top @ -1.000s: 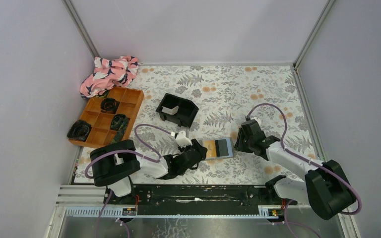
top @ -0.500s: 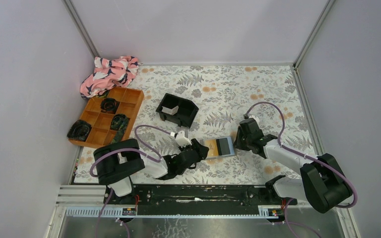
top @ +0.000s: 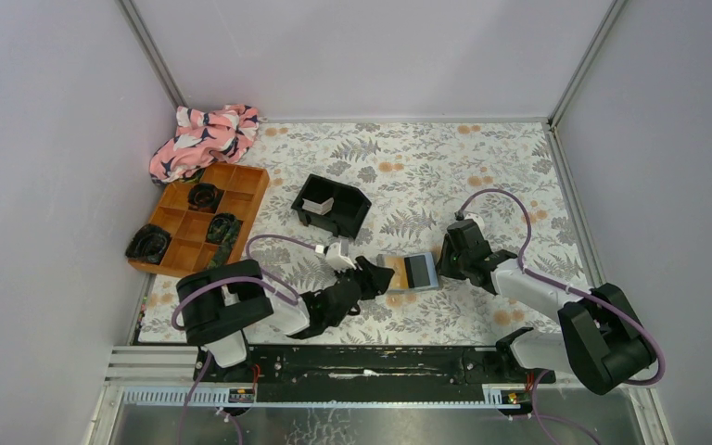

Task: Put the credit cards into the card holder
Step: Close the card holder at the center of the board.

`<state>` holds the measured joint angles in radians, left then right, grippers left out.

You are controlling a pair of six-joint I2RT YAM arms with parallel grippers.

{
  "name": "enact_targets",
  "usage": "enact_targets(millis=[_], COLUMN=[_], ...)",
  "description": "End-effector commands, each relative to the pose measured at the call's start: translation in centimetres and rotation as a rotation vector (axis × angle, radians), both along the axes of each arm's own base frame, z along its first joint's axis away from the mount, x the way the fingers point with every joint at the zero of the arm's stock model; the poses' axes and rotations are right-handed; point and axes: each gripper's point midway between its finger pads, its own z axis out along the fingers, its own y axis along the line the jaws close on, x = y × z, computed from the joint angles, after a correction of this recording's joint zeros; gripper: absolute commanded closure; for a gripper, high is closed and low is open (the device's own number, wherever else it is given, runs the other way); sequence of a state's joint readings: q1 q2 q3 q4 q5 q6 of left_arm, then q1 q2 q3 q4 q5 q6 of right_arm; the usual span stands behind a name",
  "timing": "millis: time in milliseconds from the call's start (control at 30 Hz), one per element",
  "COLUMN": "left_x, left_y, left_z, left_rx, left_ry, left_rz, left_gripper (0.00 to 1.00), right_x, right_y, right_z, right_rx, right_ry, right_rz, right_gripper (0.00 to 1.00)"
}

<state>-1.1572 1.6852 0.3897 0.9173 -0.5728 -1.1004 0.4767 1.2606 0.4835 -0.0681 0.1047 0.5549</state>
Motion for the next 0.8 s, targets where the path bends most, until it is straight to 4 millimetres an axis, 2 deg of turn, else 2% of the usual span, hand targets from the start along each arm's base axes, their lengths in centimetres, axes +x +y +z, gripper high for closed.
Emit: enact_targets(millis=[0, 200, 400, 533, 767], left_x=[0.6, 0.8, 0.9, 0.8, 0.5], left_y=[-2.0, -4.0, -6.2, -7.0, -6.9], left_z=[3.8, 5.1, 5.5, 5.5, 4.3], left_rx=[-0.14, -0.179, -0.204, -0.208, -0.214], left_ry=[-0.09, -0.12, -0.128, -0.127, -0.104], left_rz=[-0.031, -0.071, -0.117, -0.137, -0.148], left_gripper=[0.46, 0.46, 0.46, 0.45, 0.44], right_x=[-1.1, -1.3, -1.4, -1.5, -2.1], right_y=[0.4, 0.5, 0.9, 1.4, 3.1], right_z=[-0.9, -0.9, -1.0, -1.0, -1.2], right_rx=[0.015, 0.021, 0.038, 0.052, 0.061], right_ry=[0.062, 0.065, 0.072, 0.075, 0.089], right_rz=[0.022, 0.023, 0.031, 0.044, 0.084], right_gripper=[0.69, 0.69, 0.7, 0.7, 0.7])
